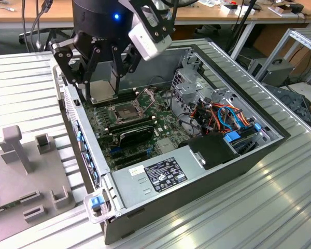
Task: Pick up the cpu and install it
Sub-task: 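Pick up the cpu and move it towards the insertion slot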
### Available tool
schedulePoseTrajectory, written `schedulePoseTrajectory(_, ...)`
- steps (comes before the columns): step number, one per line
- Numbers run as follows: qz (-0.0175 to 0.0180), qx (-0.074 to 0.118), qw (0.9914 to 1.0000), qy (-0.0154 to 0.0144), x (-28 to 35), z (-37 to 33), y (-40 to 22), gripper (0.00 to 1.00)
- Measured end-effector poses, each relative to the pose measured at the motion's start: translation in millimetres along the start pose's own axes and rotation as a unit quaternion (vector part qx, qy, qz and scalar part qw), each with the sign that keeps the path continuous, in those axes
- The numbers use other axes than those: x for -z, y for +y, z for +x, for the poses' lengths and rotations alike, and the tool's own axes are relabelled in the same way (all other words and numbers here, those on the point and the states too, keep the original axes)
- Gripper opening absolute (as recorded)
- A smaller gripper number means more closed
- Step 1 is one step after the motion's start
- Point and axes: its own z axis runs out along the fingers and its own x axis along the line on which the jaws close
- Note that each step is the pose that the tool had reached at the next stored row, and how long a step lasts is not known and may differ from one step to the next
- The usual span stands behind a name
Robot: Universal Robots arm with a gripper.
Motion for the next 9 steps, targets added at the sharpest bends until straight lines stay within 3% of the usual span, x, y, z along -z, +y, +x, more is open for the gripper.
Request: schedulePoseTrajectory(9, 0.0, 0.0, 1.0, 0.0, 0.3, -15.8, -1.1, 0.55)
